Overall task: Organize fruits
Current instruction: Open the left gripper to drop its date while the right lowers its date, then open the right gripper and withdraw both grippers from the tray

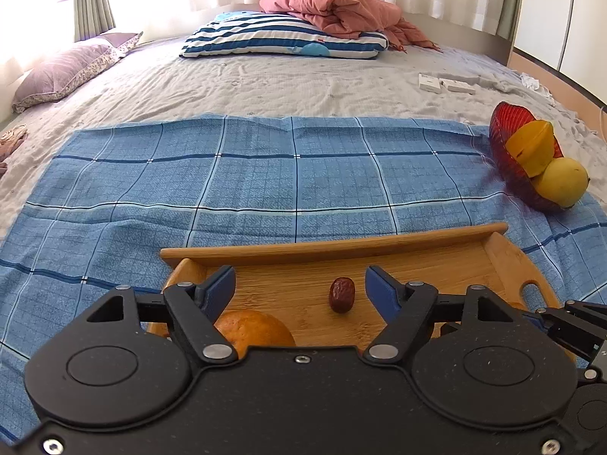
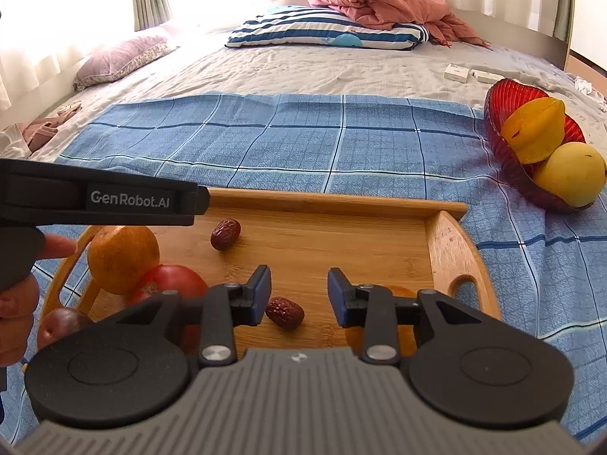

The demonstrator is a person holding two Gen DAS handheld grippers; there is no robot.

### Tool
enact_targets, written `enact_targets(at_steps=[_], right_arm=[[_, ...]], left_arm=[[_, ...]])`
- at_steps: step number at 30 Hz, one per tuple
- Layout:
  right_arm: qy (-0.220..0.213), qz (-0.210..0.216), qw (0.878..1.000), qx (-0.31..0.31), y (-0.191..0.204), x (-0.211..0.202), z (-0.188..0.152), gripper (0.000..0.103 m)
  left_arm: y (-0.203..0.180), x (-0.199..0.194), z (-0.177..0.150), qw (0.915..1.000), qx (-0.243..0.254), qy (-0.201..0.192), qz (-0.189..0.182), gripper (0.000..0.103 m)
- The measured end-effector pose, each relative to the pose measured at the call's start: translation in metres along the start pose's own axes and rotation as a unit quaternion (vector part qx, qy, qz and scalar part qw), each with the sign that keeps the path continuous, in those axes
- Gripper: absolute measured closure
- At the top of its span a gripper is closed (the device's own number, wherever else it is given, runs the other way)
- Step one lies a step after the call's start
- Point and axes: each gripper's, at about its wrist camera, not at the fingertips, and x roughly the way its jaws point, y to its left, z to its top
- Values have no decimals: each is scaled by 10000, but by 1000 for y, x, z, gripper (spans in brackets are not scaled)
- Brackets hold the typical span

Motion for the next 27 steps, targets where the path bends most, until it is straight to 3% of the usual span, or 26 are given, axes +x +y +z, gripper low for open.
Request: enact_targets(at_steps=[7,27], right_arm=[[-337,-130,9993,77,4,-21,-5,40],[-1007,-330,9943,148,-3,-67,-35,31]], left_arm=[[11,-24,-14,9996,-115,-213,124,20],[29,-78,-72,9982,-216,-557,-51,15]])
